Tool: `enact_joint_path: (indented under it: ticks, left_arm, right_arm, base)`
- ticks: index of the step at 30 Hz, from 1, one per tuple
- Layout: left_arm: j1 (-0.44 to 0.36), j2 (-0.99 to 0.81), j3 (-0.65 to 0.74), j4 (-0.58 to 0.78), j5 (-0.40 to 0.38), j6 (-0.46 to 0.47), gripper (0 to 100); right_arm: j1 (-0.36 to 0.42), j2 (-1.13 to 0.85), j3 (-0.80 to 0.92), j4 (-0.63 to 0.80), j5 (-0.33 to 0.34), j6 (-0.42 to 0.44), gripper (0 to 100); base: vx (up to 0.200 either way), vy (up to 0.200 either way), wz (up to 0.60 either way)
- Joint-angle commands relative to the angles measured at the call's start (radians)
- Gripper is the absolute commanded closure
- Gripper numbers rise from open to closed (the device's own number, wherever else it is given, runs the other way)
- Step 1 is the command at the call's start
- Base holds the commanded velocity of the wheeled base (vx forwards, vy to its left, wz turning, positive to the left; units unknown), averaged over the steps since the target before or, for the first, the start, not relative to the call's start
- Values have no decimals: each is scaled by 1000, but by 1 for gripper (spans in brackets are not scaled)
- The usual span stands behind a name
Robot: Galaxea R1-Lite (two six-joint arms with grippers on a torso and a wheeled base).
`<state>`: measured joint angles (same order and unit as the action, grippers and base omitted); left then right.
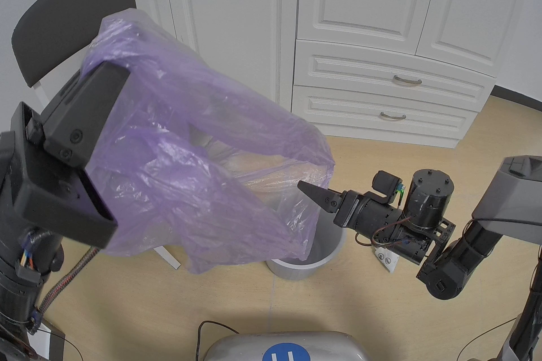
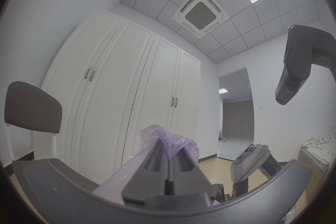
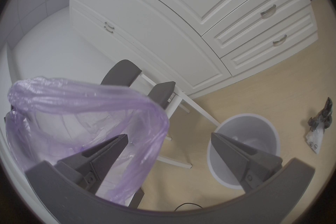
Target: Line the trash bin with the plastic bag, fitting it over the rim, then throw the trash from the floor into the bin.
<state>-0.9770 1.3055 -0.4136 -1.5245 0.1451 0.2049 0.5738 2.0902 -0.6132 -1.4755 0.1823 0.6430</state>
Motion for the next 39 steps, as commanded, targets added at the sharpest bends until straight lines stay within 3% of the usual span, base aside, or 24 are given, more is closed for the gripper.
enact_joint_path:
  ticks: [1, 22, 32, 39]
  left_arm:
    - [-11, -6, 1, 0, 1, 1, 100]
    - [-12, -3, 6, 1, 1, 1, 100]
    - [-31, -5, 6, 1, 1, 2, 100]
    - [-43, -5, 6, 1, 1, 1, 100]
  right_arm:
    - [21, 114, 76, -95, 35, 10, 0]
    - [60, 42, 87, -95, 28, 18, 0]
    - [38, 24, 81, -95, 23, 18, 0]
    - [57, 34, 62, -95, -23, 24, 0]
  base:
    - [0, 0, 0]
    - [0, 0, 0]
    - [0, 0, 0]
    - [0, 0, 0]
